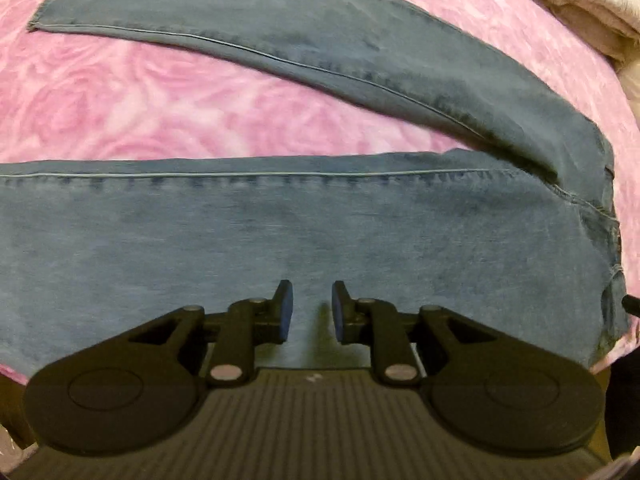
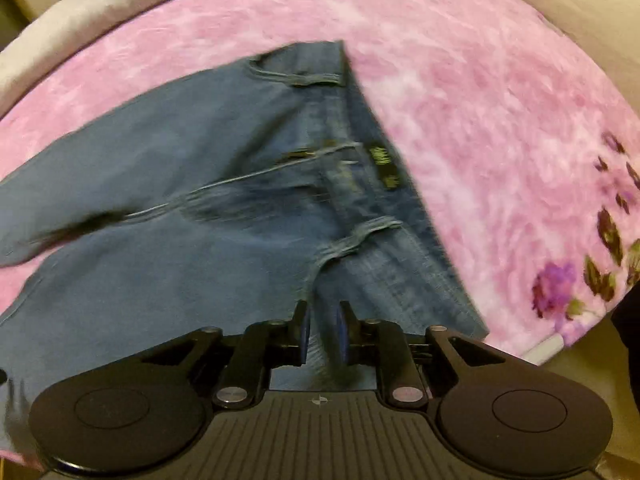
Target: Fold clothes
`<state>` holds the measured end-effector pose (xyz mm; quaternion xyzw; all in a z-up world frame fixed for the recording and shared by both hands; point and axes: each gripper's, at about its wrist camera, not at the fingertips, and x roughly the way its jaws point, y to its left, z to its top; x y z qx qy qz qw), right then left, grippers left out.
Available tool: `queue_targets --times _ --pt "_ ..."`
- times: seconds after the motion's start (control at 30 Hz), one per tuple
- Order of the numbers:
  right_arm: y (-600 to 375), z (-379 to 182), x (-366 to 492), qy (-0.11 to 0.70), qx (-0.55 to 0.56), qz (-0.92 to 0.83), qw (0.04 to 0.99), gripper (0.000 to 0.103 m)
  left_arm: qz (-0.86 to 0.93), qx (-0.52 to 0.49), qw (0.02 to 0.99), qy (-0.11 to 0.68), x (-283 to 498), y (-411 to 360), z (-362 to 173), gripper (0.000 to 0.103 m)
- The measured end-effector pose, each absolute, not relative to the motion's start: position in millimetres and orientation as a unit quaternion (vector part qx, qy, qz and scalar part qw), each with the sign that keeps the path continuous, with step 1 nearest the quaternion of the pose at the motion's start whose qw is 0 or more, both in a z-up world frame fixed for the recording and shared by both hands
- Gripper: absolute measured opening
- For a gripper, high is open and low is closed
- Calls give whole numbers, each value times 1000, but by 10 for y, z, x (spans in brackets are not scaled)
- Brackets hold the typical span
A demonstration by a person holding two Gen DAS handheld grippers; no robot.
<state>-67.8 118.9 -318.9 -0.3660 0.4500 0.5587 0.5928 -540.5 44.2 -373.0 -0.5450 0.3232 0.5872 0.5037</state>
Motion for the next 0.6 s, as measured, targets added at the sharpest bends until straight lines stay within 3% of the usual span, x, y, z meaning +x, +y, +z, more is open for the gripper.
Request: queue_targets --times 0.17,0.27,0.47,0.6 --pt "957 -3489 -1047 494 -398 535 558 24 599 -569 437 357 -5714 256 -3950 19" --pt "911 -3733 -1167 523 -452 492 529 24 607 -585 417 338 -5839 145 -3904 19" --pt "978 -3055 -1309 486 -392 559 546 28 622 -553 446 329 -5810 56 -3322 19" --pt "983 -2631 -1404 471 -371 598 532 52 642 -509 462 340 -5657 6 -2993 20"
